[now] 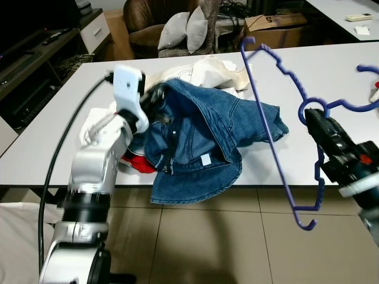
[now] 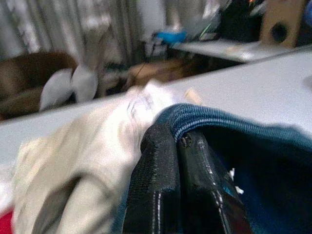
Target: Hang hanger
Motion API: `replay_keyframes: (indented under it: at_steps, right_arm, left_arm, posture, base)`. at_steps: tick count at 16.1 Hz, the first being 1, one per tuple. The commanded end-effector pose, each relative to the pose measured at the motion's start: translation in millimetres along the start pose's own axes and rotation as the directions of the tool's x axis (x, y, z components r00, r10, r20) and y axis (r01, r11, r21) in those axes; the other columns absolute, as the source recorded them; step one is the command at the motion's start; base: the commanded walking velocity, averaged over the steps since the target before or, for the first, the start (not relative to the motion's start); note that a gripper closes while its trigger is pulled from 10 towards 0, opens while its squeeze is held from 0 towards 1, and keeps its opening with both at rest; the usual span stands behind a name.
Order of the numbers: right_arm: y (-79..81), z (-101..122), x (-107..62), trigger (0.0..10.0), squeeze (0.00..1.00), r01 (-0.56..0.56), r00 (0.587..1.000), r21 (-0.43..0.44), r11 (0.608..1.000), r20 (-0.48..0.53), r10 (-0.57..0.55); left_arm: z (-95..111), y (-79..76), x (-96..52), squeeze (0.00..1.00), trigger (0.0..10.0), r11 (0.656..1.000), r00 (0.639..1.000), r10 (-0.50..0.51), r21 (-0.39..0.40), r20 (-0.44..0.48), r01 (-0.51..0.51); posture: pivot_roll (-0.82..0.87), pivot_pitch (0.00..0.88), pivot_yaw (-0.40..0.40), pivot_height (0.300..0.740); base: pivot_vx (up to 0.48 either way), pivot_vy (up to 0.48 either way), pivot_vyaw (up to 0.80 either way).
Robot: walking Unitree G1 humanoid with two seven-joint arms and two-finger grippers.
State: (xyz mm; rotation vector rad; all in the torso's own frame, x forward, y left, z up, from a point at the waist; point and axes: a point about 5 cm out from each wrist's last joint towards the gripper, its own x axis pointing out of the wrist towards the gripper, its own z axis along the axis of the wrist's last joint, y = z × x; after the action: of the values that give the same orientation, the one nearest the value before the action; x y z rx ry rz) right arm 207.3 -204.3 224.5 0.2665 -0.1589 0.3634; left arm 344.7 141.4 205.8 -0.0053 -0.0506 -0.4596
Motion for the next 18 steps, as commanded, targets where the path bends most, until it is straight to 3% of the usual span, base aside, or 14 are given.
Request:
replay_keyframes:
  at_steps: [1, 6, 9, 12, 18]
  right_arm:
    - [0.5, -11, 5.7, 10.0, 0.00, 0.042, 0.997, -0.052, 0.998, -0.057, -0.045]
    - [10.3, -21, 24.8, 10.0, 0.00, 0.137, 0.991, -0.007, 0.991, -0.006, -0.137]
    - [9.6, -14, 33.2, 10.0, 0.00, 0.115, 0.993, -0.015, 0.993, 0.034, -0.114]
    - [-1.2, -3, 37.2, 10.0, 0.00, 0.129, 0.989, -0.042, 0.991, 0.076, -0.125]
    - [5.1, -5, 45.4, 10.0, 0.00, 0.086, 0.994, -0.031, 0.996, 0.074, -0.084]
  left_arm:
    - [-7, 0.8, -5.9, 0.00, 10.0, 0.998, 0.999, 0.042, -0.038, -0.008, -0.042]
    - [-8, -14.6, -18.9, 0.00, 10.0, 0.993, 0.997, 0.075, -0.097, 0.033, -0.072]
    - [-6, -21.9, -14.9, 0.00, 10.0, 0.992, 0.996, 0.074, -0.101, 0.041, -0.070]
    - [3, -29.0, -5.4, 0.00, 10.0, 0.991, 0.996, 0.048, -0.126, 0.075, -0.039]
    - [0, -20.5, -12.0, 0.00, 10.0, 0.992, 0.996, 0.072, -0.104, 0.061, -0.065]
  posture:
    - [-0.15, 0.000, 0.121, 0.740]
    - [-0.12, 0.000, 0.072, 0.740]
    - [-0.12, 0.000, 0.047, 0.740]
    - [-0.13, 0.000, 0.035, 0.740]
    - [-0.12, 0.000, 0.012, 0.740]
  base:
    - [0.000, 0.000, 0.00]
    - [0.000, 0.000, 0.00]
    - [0.000, 0.000, 0.00]
    - [0.000, 0.000, 0.00]
    - [-0.126, 0.000, 0.00]
